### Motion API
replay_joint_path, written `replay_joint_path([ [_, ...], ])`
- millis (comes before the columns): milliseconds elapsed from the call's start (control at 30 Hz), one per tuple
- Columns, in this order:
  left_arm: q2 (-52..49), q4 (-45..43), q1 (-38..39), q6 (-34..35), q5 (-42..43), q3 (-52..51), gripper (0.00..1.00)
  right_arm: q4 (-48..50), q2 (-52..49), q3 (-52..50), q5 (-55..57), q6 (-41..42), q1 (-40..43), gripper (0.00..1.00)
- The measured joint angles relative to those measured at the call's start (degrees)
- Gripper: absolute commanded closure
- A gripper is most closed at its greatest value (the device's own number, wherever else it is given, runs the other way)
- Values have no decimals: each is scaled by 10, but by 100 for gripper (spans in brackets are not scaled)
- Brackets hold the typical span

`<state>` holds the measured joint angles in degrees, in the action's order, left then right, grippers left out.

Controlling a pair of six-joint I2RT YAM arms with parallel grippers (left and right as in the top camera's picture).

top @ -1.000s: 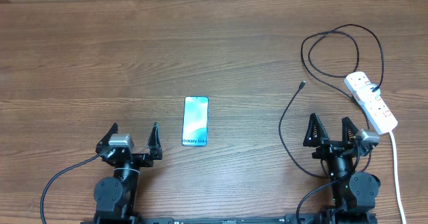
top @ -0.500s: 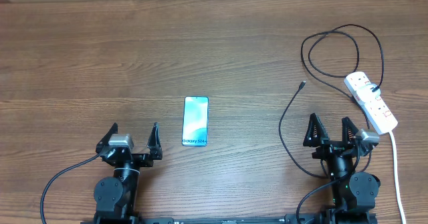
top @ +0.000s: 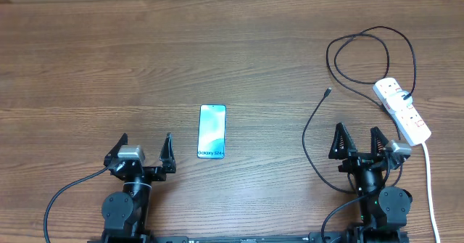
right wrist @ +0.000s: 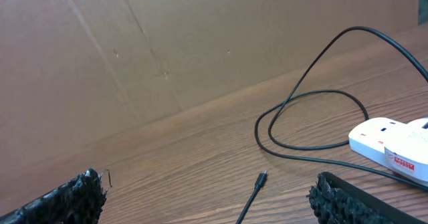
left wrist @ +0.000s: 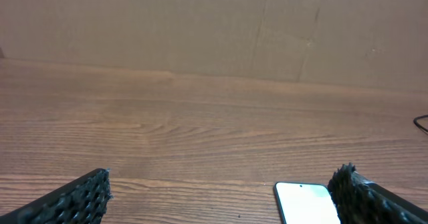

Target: Plug charger to phone and switch on socket

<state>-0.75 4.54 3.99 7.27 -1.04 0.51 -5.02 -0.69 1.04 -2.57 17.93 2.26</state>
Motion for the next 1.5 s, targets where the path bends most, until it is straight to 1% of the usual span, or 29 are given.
replay_joint_path([
  [1167, 0, -1, 0, 0, 0, 0, 0, 0, 0, 0, 0, 0, 0, 0],
  [1500, 0, 2, 0, 1, 33, 1, 0, 0, 0, 0, 0, 0, 0, 0],
])
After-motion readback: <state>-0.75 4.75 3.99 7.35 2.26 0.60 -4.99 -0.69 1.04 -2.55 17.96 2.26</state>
